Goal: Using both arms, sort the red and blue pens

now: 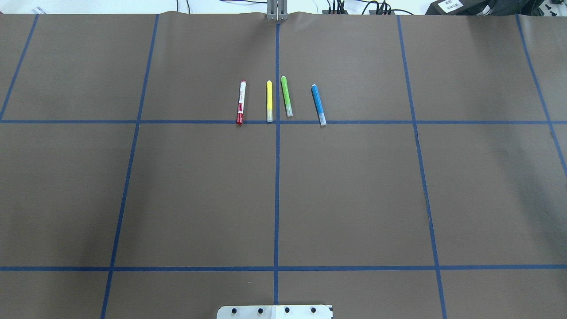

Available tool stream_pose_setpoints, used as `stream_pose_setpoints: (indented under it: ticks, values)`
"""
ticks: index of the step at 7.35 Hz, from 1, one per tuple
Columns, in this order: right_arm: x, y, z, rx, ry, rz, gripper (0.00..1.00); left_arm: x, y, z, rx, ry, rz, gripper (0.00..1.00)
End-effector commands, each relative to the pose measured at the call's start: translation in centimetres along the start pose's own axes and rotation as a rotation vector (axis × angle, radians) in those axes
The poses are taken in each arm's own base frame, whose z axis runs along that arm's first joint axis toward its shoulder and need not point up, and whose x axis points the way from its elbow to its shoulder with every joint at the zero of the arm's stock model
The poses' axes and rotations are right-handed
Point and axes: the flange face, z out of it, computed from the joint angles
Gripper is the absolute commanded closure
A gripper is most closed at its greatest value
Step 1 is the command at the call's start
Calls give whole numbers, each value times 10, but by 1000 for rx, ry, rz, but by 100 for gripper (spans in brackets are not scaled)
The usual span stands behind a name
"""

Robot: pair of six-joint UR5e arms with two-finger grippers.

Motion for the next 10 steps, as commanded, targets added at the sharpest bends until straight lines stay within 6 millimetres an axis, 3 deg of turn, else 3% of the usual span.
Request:
stream_pose_setpoints:
  ticks: [1, 3, 4, 5, 6, 7, 8, 9, 10]
  values:
    - [-84, -31, 17, -33, -3, -115, 0, 71, -78, 0, 6, 28, 110, 0]
    - [-150, -65, 21, -36, -17, -206, 0, 175, -126, 3, -70, 46, 195, 0]
    - [-180, -74, 31, -56, -26, -259, 0, 248, -150, 4, -96, 59, 206, 0]
    - [-236, -70, 53, -86, -25, -341, 0, 323, -177, 11, -109, 79, 168, 0]
    - [-248, -73, 48, -75, -18, -350, 0, 389, -188, 27, -139, 93, 136, 0]
    - [-245, -72, 47, -67, -12, -330, 0, 429, -200, 46, -153, 105, 106, 0]
    - [-248, -72, 47, -63, -17, -270, 0, 478, -204, 83, -181, 116, 98, 0]
    - [-259, -67, 54, -78, -23, -250, 0, 518, -219, 103, -157, 114, 63, 0]
    - [-265, -65, 48, -72, -38, -258, 0, 549, -220, 121, -155, 102, 49, 0]
